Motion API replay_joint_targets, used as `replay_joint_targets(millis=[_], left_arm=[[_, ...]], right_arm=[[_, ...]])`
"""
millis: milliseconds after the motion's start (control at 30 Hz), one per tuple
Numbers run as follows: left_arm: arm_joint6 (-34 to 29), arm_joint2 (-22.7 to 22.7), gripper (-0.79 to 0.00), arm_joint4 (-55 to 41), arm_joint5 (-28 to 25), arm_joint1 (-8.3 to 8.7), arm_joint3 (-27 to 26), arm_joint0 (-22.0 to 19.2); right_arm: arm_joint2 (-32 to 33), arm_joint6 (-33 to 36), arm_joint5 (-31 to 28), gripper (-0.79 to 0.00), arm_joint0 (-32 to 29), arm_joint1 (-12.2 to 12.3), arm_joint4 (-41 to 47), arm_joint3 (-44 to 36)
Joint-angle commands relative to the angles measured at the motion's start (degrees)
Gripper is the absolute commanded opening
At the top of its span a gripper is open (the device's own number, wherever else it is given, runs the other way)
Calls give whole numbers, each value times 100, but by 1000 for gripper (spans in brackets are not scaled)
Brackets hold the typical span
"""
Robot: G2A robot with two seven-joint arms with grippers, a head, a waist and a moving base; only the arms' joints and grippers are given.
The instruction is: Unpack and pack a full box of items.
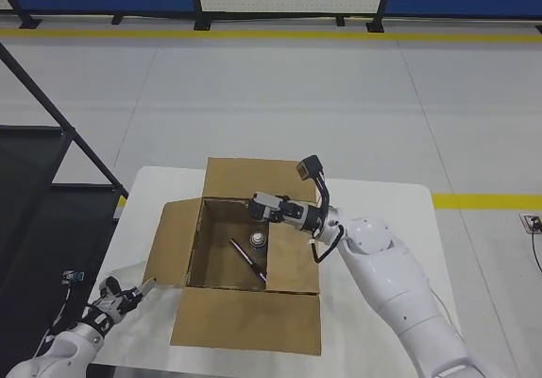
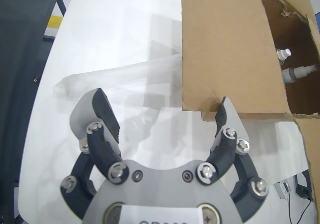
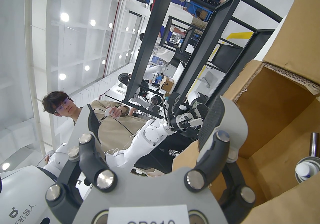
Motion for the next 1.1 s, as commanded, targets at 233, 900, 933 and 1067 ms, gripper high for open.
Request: replay_joint_targets(millis=[233, 900, 933, 1067], left_arm=[[521, -593, 0, -175, -134, -12, -1096, 582], [-728, 509, 0, -199, -379, -8, -2792, -15], [-839, 737, 0, -73, -320, -11, -2710, -222], [-1151, 1672, 0, -121, 41, -76, -2222, -1078]], right_arm=[[114, -95, -48, 0, -195, 88, -180, -347], [1709, -983, 95, 0, -2744, 711, -1720, -3797], [1836, -1048, 109, 0, -2924, 742, -1787, -3961], [2344, -1200, 148, 0, -3618, 857, -1986, -4589]])
